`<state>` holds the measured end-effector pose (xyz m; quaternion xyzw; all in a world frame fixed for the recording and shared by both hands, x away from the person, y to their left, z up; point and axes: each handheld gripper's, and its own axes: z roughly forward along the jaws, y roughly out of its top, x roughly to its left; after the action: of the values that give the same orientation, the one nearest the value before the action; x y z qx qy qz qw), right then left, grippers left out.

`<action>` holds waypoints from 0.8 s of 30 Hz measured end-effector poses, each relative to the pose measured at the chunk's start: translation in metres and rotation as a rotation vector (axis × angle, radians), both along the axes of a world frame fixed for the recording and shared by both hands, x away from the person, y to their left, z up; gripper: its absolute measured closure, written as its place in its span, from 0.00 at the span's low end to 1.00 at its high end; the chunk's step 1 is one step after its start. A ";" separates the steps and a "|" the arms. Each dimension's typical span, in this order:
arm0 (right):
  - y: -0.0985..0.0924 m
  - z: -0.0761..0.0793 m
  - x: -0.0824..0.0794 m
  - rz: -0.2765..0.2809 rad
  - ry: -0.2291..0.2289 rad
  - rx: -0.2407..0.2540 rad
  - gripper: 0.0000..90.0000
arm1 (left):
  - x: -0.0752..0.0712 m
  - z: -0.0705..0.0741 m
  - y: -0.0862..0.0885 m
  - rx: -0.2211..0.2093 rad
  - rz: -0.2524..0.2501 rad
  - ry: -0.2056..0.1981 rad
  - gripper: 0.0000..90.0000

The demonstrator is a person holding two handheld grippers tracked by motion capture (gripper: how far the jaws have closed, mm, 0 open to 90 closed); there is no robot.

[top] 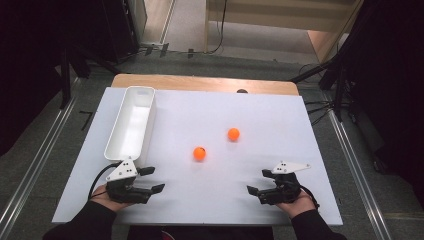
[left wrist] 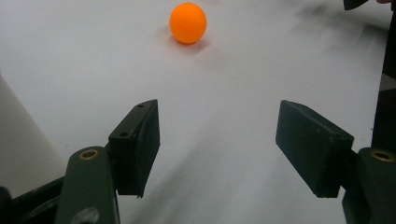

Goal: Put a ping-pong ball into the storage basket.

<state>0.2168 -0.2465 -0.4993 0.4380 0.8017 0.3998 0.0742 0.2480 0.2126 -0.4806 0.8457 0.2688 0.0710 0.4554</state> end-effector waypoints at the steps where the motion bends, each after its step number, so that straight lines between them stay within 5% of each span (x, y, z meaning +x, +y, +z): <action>1: 0.000 0.000 0.000 0.002 0.001 0.004 0.13 | 0.000 0.000 0.000 -0.001 -0.001 0.001 0.34; 9: -0.001 0.000 0.001 0.000 -0.019 0.015 0.13 | 0.000 0.001 -0.001 -0.021 0.002 0.038 0.34; 19: -0.002 -0.002 0.002 0.003 -0.003 0.007 0.13 | 0.000 0.001 0.001 -0.008 0.017 0.030 0.34; 24: -0.003 -0.003 0.003 0.005 -0.005 0.011 0.13 | 0.001 0.001 0.000 -0.002 0.031 0.081 0.35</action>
<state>0.2196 -0.2498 -0.5020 0.4357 0.8003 0.4055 0.0727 0.2492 0.2122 -0.4793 0.8431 0.3002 0.0436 0.4440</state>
